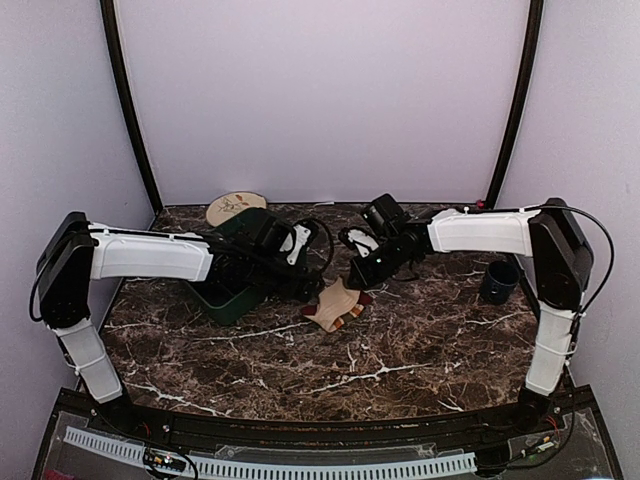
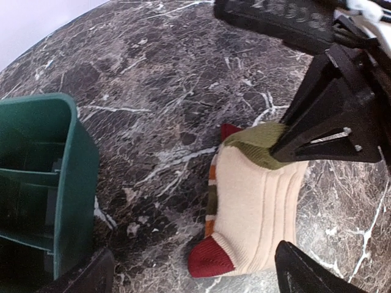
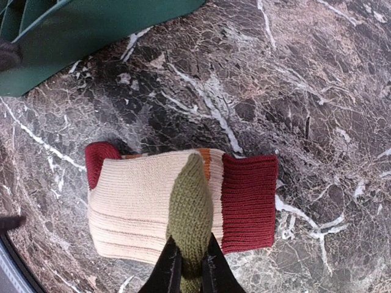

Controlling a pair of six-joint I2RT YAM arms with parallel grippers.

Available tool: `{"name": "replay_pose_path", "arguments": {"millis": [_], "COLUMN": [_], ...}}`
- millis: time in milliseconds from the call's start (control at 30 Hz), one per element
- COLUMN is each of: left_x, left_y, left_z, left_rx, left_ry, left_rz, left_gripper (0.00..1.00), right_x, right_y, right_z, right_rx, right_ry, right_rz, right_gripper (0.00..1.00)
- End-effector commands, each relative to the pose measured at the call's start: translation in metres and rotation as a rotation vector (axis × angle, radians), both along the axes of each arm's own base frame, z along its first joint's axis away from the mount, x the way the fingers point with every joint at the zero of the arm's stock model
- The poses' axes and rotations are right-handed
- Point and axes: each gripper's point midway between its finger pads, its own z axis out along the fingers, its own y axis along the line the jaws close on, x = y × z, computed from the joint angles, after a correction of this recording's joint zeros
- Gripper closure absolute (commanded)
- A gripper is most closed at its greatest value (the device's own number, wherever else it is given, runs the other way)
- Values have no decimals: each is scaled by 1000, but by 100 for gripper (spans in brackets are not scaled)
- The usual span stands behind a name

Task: Roll the socks
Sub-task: Fold the sock at the center of the board.

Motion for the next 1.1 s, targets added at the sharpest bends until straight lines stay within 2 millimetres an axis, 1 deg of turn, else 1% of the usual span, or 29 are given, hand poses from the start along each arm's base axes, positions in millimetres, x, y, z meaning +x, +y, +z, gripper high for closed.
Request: {"name": "replay_pose_path", "arguments": {"millis": [0,133,333,667,933,1067], "left_x": [-13,-20,-22,-9,0,0], "left_y": [-16,-17,-8,1,1,10], "left_z": [-4,-22,-51,-72,-85,-90], "left_rx": [22,74,152,227,263,292], "left_ry": [22,49,78,59,58,73], "left_rz": [-90,-114,-92,-12,25,68], "left_gripper": [6,6,6,6,6,6], "right_x": [7,7,7,5,3,4], "right_y": [-1,-3,-7,-9,-13,-15], "right_z": [-10,-17,-22,-26,-30,-34], "right_rx": [-16,-23,-36,-46,-69,-79], "right_ry": [-12,1,10,21,25,28], "right_rz": [-5,-13,-25,-19,-17,-21], "right_gripper": [90,90,90,90,90,90]}}
